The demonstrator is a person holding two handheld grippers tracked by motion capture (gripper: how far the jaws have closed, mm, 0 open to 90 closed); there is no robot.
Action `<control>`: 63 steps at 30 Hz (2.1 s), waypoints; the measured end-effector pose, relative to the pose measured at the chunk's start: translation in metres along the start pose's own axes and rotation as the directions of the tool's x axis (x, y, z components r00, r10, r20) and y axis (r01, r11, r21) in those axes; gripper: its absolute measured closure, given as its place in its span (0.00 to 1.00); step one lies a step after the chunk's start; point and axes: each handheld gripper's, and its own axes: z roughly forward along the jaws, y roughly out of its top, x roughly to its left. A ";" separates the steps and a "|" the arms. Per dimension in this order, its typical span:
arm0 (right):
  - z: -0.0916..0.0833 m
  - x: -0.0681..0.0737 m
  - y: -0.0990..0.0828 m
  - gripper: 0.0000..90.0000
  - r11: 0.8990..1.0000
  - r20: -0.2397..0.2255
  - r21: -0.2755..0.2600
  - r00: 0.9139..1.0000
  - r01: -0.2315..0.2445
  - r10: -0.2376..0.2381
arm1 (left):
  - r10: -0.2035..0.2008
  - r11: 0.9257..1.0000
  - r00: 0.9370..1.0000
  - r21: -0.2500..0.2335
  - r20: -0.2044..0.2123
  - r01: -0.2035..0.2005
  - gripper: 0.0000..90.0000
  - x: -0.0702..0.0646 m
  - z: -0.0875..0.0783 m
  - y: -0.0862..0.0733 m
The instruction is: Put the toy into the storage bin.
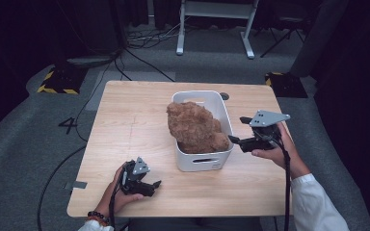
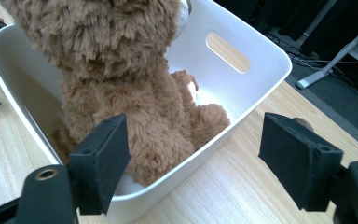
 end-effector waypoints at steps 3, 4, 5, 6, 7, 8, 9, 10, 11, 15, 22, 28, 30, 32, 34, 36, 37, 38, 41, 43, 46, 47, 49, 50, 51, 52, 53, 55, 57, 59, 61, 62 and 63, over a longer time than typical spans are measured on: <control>-0.003 0.000 -0.003 0.27 1.000 0.023 0.016 1.000 0.011 -0.012 | 0.001 1.000 1.000 0.002 0.001 -0.001 0.16 0.000 0.000 0.000; -0.004 0.000 -0.003 0.27 1.000 0.028 0.022 0.999 0.016 -0.016 | 0.000 1.000 1.000 0.002 0.002 0.000 0.16 0.000 0.000 0.000; -0.004 0.001 -0.004 0.27 0.999 0.033 0.026 0.999 0.018 -0.019 | 0.001 1.000 1.000 0.002 0.001 -0.001 0.16 0.000 0.000 0.000; -0.005 0.001 -0.005 0.27 0.999 0.036 0.029 0.999 0.018 -0.019 | 0.002 1.000 1.000 0.002 0.001 -0.002 0.16 0.000 0.000 0.000; -0.005 0.001 -0.005 0.27 0.999 0.035 0.029 0.999 0.021 -0.022 | 0.001 1.000 1.000 0.002 0.001 -0.001 0.16 0.000 0.000 0.000; -0.006 0.002 -0.006 0.27 0.999 0.038 0.035 0.999 0.027 -0.028 | 0.000 1.000 1.000 0.000 0.000 0.000 0.16 0.000 0.000 0.000; -0.007 0.003 -0.007 0.27 0.999 0.045 0.043 0.998 0.034 -0.036 | 0.000 1.000 1.000 0.000 0.000 0.000 0.16 0.000 0.000 0.000; -0.008 0.004 -0.007 0.27 0.998 0.048 0.046 0.998 0.038 -0.040 | 0.002 1.000 1.000 0.001 0.001 -0.002 0.16 0.000 0.000 0.000; -0.009 0.004 -0.008 0.27 0.998 0.046 0.044 0.998 0.039 -0.041 | 0.001 1.000 1.000 0.001 0.001 -0.001 0.16 0.000 0.000 0.000; -0.013 0.006 -0.010 0.27 0.998 0.045 0.041 0.998 0.045 -0.047 | 0.001 1.000 1.000 0.000 0.000 -0.001 0.16 0.000 0.000 0.000; -0.017 0.007 -0.015 0.27 0.997 0.055 0.054 0.997 0.058 -0.061 | 0.000 1.000 1.000 0.000 0.000 0.000 0.16 0.000 0.000 0.000; -0.017 0.009 -0.020 0.27 0.995 0.061 0.072 0.996 0.062 -0.067 | 0.000 1.000 1.000 -0.001 0.000 0.000 0.16 0.000 0.000 0.000; -0.017 0.010 -0.022 0.27 0.995 0.068 0.079 0.995 0.064 -0.070 | 0.001 1.000 1.000 -0.001 -0.001 -0.001 0.16 0.000 0.000 0.000; -0.018 0.010 -0.025 0.26 0.995 0.065 0.082 0.996 0.055 -0.061 | 0.000 1.000 1.000 0.000 0.000 0.000 0.16 0.000 0.000 0.000; -0.019 0.010 -0.028 0.26 0.994 0.074 0.095 0.995 0.061 -0.068 | 0.000 1.000 1.000 0.000 0.000 0.000 0.16 0.000 0.000 0.000; -0.020 0.011 -0.031 0.26 0.993 0.080 0.103 0.994 0.063 -0.071 | 0.000 1.000 1.000 0.000 -0.001 0.000 0.16 0.000 0.000 0.000; -0.020 0.011 -0.032 0.26 0.992 0.080 0.107 0.994 0.063 -0.072 | 0.001 1.000 1.000 -0.001 0.000 -0.001 0.16 0.000 0.000 0.000; -0.020 0.011 -0.034 0.26 0.992 0.083 0.111 0.994 0.068 -0.077 | 0.001 1.000 1.000 -0.001 -0.001 -0.001 0.16 0.000 0.000 0.000; -0.021 0.011 -0.039 0.26 0.990 0.089 0.123 0.993 0.067 -0.078 | 0.001 1.000 1.000 0.001 0.001 -0.001 0.16 0.000 0.000 0.000; -0.019 0.011 -0.043 0.26 0.990 0.089 0.127 0.993 0.061 -0.073 | 0.000 1.000 1.000 0.000 0.000 0.000 0.16 0.000 0.000 0.000; -0.017 0.012 -0.047 0.26 0.988 0.098 0.143 0.992 0.061 -0.075 | 0.000 1.000 1.000 0.000 0.000 0.000 0.16 0.000 0.000 0.000; -0.016 0.012 -0.048 0.26 0.987 0.099 0.147 0.992 0.066 -0.081 | 0.001 1.000 1.000 0.000 -0.001 -0.001 0.16 0.000 0.000 0.000; -0.015 0.012 -0.051 0.26 0.986 0.102 0.154 0.992 0.058 -0.074 | 0.000 1.000 1.000 0.000 0.000 0.000 0.16 0.000 0.000 0.000; -0.014 0.012 -0.052 0.26 0.987 0.099 0.155 0.993 0.051 -0.067 | 0.001 1.000 1.000 0.000 0.000 -0.001 0.16 0.000 0.000 0.000; -0.014 0.011 -0.054 0.26 0.987 0.098 0.155 0.993 0.053 -0.069 | 0.001 1.000 1.000 0.002 0.000 -0.001 0.16 0.000 0.000 0.000; -0.013 0.011 -0.056 0.26 0.987 0.100 0.156 0.993 0.047 -0.063 | 0.001 1.000 1.000 -0.001 -0.001 -0.001 0.16 0.000 0.000 0.000; -0.012 0.011 -0.057 0.26 0.986 0.102 0.158 0.993 0.044 -0.061 | 0.001 1.000 1.000 -0.001 -0.002 -0.001 0.16 0.000 0.000 0.000; -0.010 0.011 -0.061 0.26 0.986 0.095 0.163 0.994 0.038 -0.054 | -0.001 1.000 1.000 -0.001 -0.001 0.001 0.16 0.000 0.000 0.000; -0.009 0.011 -0.064 0.26 0.985 0.097 0.170 0.994 0.038 -0.055 | -0.001 1.000 1.000 0.000 -0.001 0.001 0.16 0.000 0.000 0.000; -0.007 0.011 -0.067 0.26 0.984 0.102 0.175 0.994 0.031 -0.050 | -0.001 1.000 1.000 -0.001 -0.001 0.001 0.16 0.000 0.000 0.000; -0.006 0.011 -0.070 0.26 0.982 0.105 0.188 0.993 0.032 -0.052 | -0.001 1.000 1.000 -0.001 -0.001 0.001 0.16 0.000 0.000 0.000; -0.006 0.011 -0.070 0.26 0.982 0.105 0.188 0.993 0.032 -0.052 | -0.001 1.000 1.000 -0.001 -0.001 0.001 0.16 0.000 0.000 0.000; -0.005 0.012 -0.072 0.25 0.980 0.110 0.198 0.992 0.032 -0.055 | -0.001 1.000 1.000 0.000 -0.002 0.001 0.16 0.000 0.000 0.000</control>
